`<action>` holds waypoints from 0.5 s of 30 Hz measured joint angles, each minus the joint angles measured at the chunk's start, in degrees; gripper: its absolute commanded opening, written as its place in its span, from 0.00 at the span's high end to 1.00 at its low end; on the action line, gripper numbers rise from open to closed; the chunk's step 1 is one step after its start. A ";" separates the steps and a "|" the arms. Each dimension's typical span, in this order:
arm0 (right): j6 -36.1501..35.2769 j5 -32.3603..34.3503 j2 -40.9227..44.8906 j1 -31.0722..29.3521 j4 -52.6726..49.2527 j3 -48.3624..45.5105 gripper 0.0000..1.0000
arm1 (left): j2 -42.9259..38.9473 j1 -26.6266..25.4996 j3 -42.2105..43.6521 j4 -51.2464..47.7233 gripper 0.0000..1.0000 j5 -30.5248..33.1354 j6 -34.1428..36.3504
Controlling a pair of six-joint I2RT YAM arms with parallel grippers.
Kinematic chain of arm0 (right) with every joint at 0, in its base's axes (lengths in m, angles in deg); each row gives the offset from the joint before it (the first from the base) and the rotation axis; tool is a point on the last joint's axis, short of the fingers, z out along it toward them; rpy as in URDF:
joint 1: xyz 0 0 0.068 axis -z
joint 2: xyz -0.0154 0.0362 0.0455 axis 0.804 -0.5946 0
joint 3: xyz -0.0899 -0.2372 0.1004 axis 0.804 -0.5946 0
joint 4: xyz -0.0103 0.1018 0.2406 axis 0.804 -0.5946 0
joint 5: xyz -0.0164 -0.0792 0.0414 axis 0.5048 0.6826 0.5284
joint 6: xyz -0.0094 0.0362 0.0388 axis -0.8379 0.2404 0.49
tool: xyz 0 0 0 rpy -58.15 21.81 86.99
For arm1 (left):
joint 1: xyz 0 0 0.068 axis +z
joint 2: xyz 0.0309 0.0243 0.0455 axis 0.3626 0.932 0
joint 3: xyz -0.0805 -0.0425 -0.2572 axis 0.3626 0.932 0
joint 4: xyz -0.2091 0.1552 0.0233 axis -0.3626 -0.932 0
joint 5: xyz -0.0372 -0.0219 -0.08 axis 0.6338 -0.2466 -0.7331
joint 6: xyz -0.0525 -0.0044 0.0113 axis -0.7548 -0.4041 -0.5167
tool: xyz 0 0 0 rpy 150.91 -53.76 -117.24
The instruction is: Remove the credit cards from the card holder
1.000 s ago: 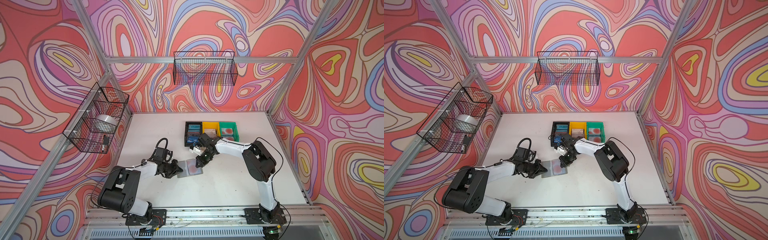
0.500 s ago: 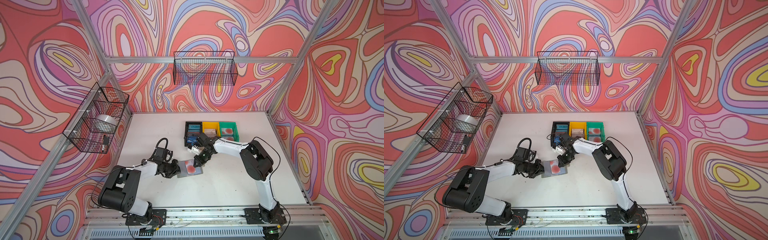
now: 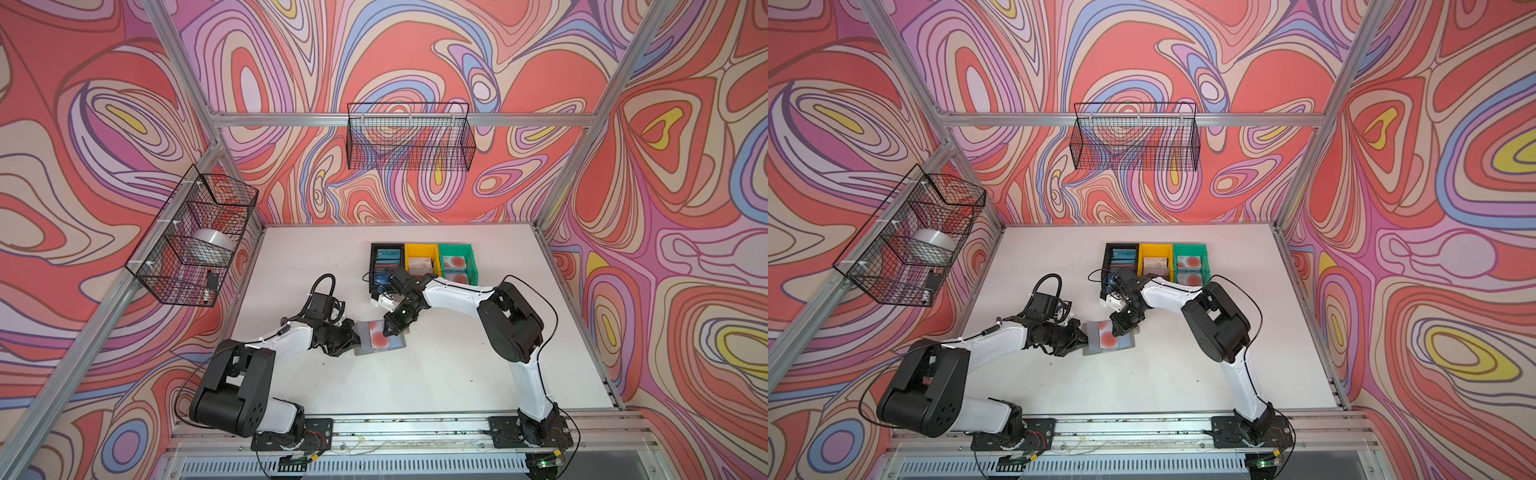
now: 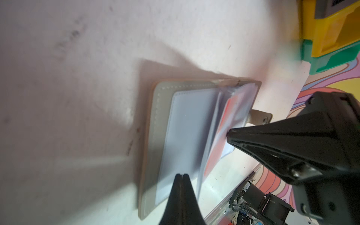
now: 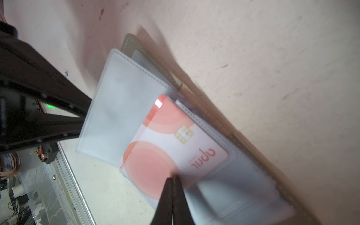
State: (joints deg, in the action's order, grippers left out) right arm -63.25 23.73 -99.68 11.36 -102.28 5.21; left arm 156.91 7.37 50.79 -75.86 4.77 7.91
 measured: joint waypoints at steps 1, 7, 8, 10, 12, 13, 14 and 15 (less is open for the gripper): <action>0.02 0.02 0.00 0.00 0.00 -0.02 0.94 | -1.33 0.22 -0.44 -1.25 0.95 0.35 0.35; 0.22 0.04 -0.02 0.00 0.11 -0.04 0.94 | -7.15 0.76 -1.33 -3.74 0.86 0.09 1.22; 0.28 0.02 -0.02 0.00 0.11 -0.04 0.94 | -7.43 0.76 -1.29 -3.54 0.84 -0.31 1.18; 0.37 0.00 -0.04 0.00 0.13 -0.04 0.94 | -7.52 0.76 -0.92 -2.75 0.82 -1.01 1.01; 0.39 -0.02 -0.09 0.02 0.15 -0.04 0.94 | -7.45 0.76 0.02 -0.98 0.80 -1.88 0.57; 0.39 -0.04 -0.11 0.00 0.17 -0.04 0.94 | -7.26 0.76 0.61 0.04 0.77 -2.34 0.33; 0.39 -0.09 -0.13 0.02 0.17 -0.04 0.94 | -6.84 0.76 1.16 1.25 0.76 -2.80 -0.02; 0.39 -0.11 -0.13 0.02 0.17 -0.04 0.94 | -6.12 0.76 1.70 2.45 0.76 -3.28 -0.39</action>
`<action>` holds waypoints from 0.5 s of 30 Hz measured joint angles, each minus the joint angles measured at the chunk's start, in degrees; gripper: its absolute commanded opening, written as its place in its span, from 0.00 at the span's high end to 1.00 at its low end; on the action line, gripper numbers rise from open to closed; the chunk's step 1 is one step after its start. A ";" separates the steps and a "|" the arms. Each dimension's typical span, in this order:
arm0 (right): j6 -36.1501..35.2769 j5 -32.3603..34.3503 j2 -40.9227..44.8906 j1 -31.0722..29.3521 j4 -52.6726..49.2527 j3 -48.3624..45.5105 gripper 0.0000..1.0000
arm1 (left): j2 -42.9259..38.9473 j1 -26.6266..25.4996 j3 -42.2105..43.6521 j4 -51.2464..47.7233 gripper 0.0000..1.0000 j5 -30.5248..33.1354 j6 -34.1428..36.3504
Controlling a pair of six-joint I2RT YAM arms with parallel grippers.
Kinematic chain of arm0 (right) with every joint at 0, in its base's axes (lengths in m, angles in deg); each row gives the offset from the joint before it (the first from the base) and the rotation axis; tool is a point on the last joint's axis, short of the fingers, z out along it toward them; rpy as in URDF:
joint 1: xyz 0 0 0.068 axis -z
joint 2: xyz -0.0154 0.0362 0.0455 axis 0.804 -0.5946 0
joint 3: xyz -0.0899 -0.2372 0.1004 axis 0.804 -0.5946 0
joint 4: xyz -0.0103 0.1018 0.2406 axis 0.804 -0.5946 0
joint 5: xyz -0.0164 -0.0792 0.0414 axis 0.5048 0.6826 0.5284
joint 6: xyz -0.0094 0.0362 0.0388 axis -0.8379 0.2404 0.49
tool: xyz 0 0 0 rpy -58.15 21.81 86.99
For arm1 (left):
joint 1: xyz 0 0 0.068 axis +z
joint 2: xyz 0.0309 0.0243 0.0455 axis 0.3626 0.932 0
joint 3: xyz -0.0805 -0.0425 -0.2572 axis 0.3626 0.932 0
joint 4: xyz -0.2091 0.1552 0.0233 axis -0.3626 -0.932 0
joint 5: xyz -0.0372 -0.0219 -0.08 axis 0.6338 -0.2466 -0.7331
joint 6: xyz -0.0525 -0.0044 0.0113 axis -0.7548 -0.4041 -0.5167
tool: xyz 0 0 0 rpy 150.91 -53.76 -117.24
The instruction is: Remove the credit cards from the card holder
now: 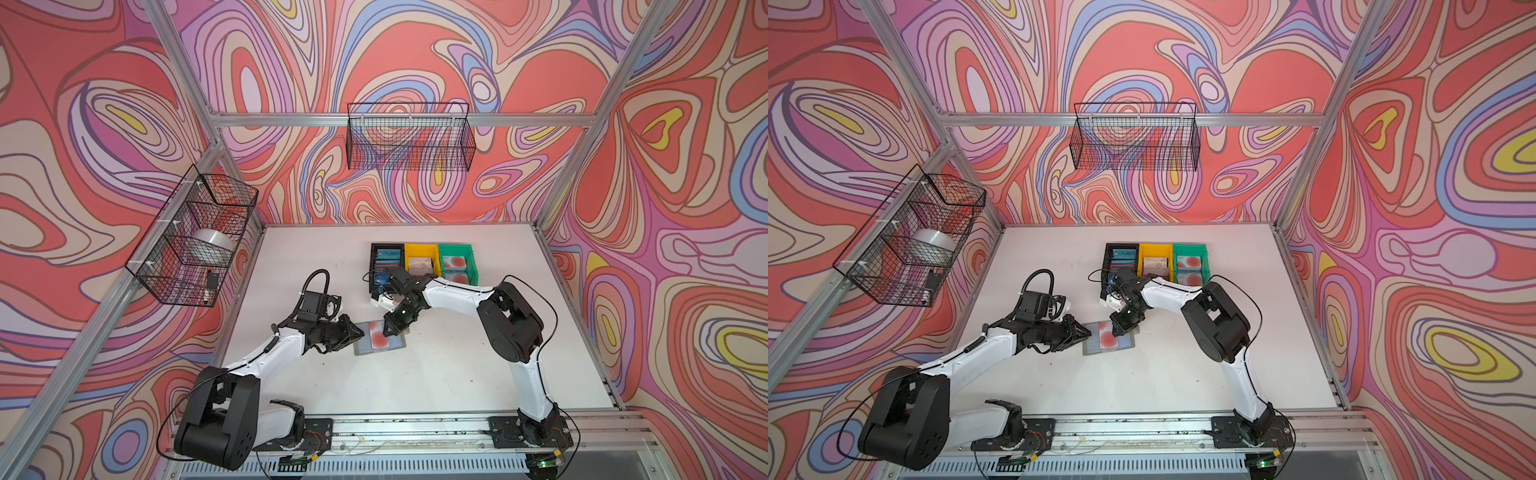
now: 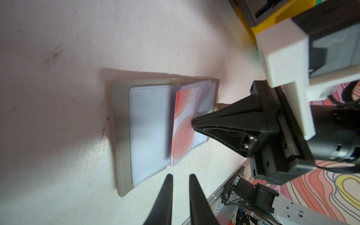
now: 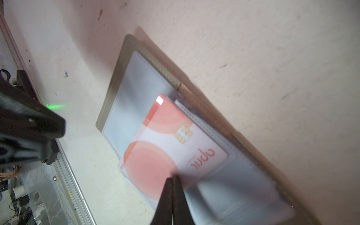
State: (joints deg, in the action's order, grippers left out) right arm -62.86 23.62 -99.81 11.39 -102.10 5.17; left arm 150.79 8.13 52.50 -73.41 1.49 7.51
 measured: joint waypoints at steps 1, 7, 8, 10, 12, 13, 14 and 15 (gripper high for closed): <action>0.00 0.00 0.00 0.00 0.02 0.00 0.94 | 1.03 0.00 0.39 1.18 0.78 -0.48 -0.42; 0.04 -0.31 -0.15 0.02 0.17 -0.02 0.94 | 6.45 0.00 2.86 7.41 0.79 -2.34 -2.12; 0.04 -0.39 -0.20 0.04 0.20 -0.02 0.94 | 6.95 0.00 2.89 7.93 0.80 -2.58 -2.25; 0.04 -0.48 -0.22 0.04 0.24 -0.02 0.94 | 7.80 0.00 2.89 9.49 0.80 -3.02 -2.47; 0.04 -0.50 -0.22 0.04 0.26 -0.02 0.94 | 8.39 0.00 2.89 10.54 0.80 -3.26 -2.49; 0.04 -0.50 -0.22 0.04 0.26 -0.02 0.94 | 8.79 0.00 2.89 11.21 0.80 -3.39 -2.54; 0.04 -0.52 -0.22 0.04 0.24 -0.02 0.94 | 9.18 0.00 2.89 11.80 0.81 -3.54 -2.64; 0.04 -0.52 -0.22 0.04 0.26 -0.02 0.94 | 9.64 0.00 2.89 12.44 0.81 -3.67 -2.75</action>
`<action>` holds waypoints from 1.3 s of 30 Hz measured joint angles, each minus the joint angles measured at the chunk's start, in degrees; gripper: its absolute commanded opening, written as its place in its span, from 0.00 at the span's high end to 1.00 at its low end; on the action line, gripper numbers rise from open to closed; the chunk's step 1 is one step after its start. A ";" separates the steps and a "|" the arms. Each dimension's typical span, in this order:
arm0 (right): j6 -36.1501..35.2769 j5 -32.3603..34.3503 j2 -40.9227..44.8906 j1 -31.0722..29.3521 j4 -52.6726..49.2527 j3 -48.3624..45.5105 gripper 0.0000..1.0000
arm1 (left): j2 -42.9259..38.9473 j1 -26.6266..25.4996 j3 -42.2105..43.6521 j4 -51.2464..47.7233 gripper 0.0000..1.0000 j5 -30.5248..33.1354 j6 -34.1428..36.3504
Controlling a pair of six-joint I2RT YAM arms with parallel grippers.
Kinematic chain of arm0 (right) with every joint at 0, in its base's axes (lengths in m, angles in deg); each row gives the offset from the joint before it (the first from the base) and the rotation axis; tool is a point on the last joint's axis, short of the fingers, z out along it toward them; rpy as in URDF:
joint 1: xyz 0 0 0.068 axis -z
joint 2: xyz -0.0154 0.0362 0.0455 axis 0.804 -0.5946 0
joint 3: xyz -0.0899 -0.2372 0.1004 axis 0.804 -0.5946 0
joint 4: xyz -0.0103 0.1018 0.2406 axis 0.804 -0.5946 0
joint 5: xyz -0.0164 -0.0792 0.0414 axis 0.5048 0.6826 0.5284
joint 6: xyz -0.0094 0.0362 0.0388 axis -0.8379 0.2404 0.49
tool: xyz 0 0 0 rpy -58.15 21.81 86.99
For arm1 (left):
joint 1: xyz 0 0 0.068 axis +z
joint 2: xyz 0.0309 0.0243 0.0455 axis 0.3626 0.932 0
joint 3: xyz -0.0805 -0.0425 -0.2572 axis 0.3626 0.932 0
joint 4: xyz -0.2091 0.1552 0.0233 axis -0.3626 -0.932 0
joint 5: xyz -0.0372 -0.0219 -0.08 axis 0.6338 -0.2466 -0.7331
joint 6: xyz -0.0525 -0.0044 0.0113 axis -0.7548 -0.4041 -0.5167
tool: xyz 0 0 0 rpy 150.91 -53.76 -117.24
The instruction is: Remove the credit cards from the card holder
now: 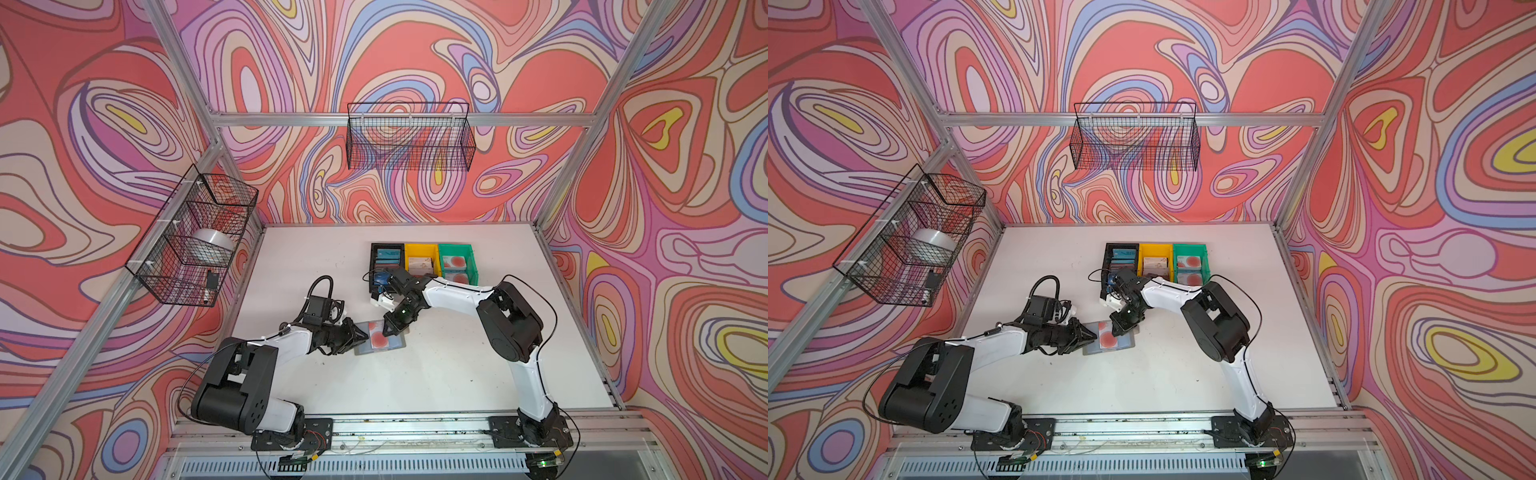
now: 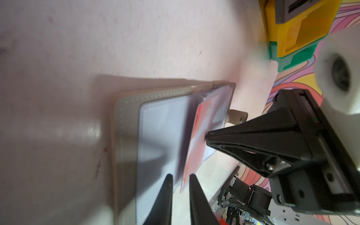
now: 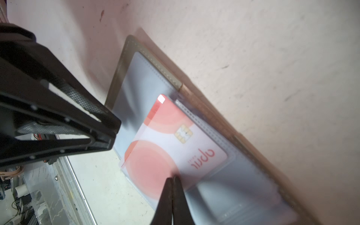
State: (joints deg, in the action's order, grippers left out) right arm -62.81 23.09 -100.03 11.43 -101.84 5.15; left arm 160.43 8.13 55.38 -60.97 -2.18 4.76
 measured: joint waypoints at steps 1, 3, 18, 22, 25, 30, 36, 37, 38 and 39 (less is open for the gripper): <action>0.02 0.00 0.00 0.00 -0.02 0.00 0.94 | 0.57 0.00 0.00 0.68 0.81 -0.22 -0.20; 0.00 0.00 0.00 0.00 -0.02 0.00 0.94 | 1.66 0.00 0.00 1.84 0.82 -0.57 -0.61; 0.00 -0.74 -0.31 0.04 0.15 0.02 0.94 | 5.55 -0.46 -1.99 6.78 0.83 -1.68 -2.21; 0.02 -0.79 -0.31 0.07 0.15 0.02 0.95 | 6.73 -0.44 -2.29 7.10 0.86 -1.84 -2.27; 0.02 -0.79 -0.31 0.07 0.15 0.02 0.94 | 7.74 -0.46 -2.27 7.85 0.87 -2.27 -2.32; 0.02 -0.76 -0.31 0.07 0.15 0.02 0.94 | 7.89 -0.44 -2.23 8.63 0.89 -2.32 -2.36; 0.07 -0.79 -0.31 0.07 0.15 0.02 0.94 | 7.87 -0.44 -1.99 9.16 0.88 -2.36 -2.36; 0.13 -0.79 -0.31 0.07 0.15 0.02 0.95 | 7.87 -0.44 -1.97 9.18 0.86 -2.34 -2.34; 0.20 -0.79 -0.31 0.07 0.15 0.02 0.94 | 7.87 -0.44 -1.97 9.18 0.85 -2.34 -2.34; 0.26 -0.81 -0.31 0.07 0.15 0.02 0.94 | 7.80 -0.44 -1.55 9.64 0.84 -2.32 -2.34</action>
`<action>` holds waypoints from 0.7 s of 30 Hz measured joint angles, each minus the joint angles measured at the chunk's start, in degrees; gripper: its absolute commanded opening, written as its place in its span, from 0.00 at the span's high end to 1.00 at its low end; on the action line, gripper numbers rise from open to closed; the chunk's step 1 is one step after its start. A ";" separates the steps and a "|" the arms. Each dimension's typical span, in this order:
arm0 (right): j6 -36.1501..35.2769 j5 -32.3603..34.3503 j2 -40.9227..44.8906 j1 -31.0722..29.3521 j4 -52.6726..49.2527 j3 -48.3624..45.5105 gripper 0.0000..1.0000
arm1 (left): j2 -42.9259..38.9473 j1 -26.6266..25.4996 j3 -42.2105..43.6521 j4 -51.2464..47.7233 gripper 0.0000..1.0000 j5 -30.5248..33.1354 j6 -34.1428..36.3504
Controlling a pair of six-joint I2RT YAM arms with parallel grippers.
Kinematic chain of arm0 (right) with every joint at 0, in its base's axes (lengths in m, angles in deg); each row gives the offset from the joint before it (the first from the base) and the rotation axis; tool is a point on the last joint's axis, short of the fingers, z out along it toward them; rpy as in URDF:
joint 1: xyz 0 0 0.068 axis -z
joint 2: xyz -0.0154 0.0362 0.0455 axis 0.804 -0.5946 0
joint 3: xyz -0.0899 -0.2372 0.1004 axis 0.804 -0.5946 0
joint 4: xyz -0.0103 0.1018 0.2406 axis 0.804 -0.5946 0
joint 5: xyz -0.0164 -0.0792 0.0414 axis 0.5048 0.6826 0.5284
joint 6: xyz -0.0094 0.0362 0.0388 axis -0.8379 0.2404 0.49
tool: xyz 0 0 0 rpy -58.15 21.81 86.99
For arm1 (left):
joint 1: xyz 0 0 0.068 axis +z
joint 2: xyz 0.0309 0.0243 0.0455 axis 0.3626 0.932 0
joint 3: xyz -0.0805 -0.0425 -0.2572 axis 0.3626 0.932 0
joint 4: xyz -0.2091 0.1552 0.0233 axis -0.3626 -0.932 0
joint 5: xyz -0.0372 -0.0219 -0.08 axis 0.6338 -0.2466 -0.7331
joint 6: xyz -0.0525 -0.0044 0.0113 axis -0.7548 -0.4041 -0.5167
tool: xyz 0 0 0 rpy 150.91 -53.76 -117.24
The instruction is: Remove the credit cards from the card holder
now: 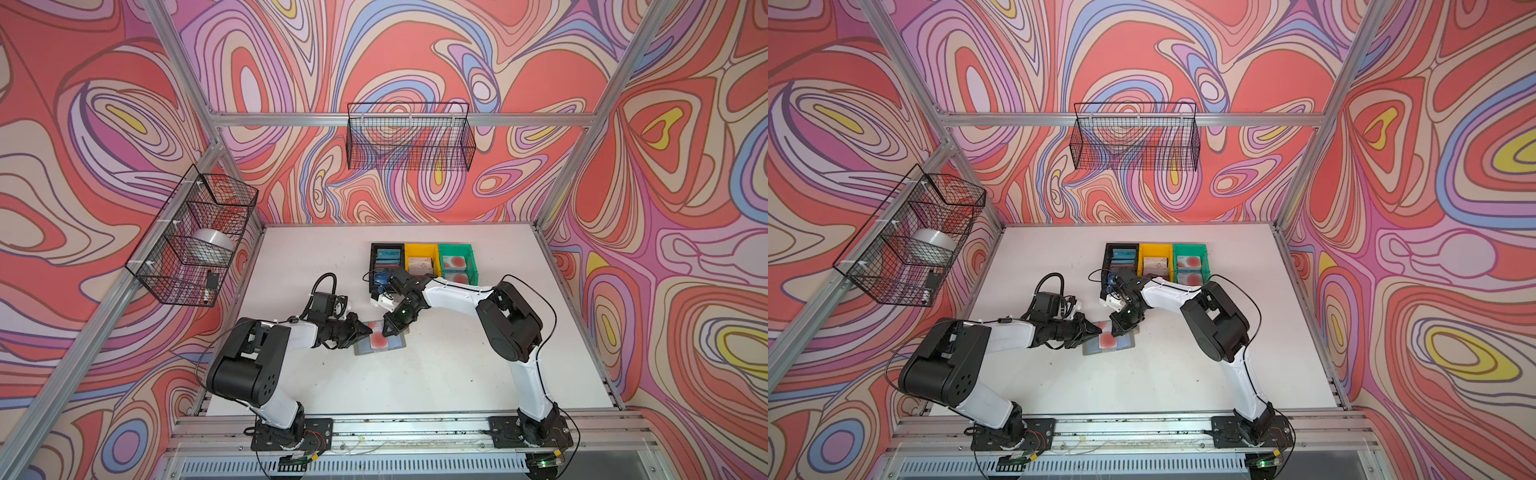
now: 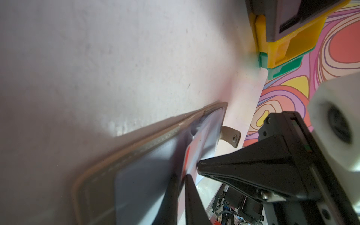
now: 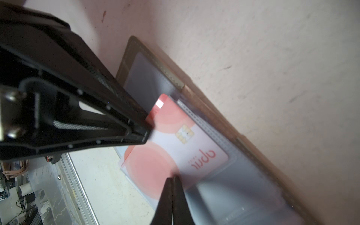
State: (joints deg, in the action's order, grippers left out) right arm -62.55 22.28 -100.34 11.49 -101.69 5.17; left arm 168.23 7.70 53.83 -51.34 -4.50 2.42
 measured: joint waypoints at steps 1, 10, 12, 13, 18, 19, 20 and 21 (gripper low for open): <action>0.11 0.00 0.00 0.00 0.00 0.00 0.94 | -0.11 0.00 0.37 0.00 0.84 -0.02 0.00; 0.33 -0.04 -0.02 0.00 0.00 0.00 0.94 | -1.92 0.00 2.80 0.46 0.83 -0.39 0.02; 0.35 -0.04 -0.02 0.00 0.00 0.00 0.94 | -2.27 0.00 3.34 0.79 0.83 -0.39 0.02; 0.35 -0.07 -0.04 0.00 0.00 0.00 0.94 | -2.29 0.00 3.39 0.87 0.83 -0.39 0.02; 0.37 -0.15 -0.07 0.00 0.02 0.00 0.94 | -2.27 0.00 3.45 1.16 0.89 -0.37 -0.02; 0.39 -0.15 -0.09 0.00 0.02 0.00 0.94 | -2.27 0.00 3.45 1.22 0.92 -0.37 -0.02; 0.42 -0.20 -0.09 0.00 0.02 0.00 0.94 | -2.27 0.00 3.45 1.25 0.94 -0.37 -0.02; 0.42 -0.22 -0.11 0.00 0.02 0.00 0.95 | -2.27 0.00 3.45 1.27 0.95 -0.37 -0.02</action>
State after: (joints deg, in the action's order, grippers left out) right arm -62.14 22.06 -100.45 11.49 -101.67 5.17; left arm 165.96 7.70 57.28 -50.07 -4.87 2.40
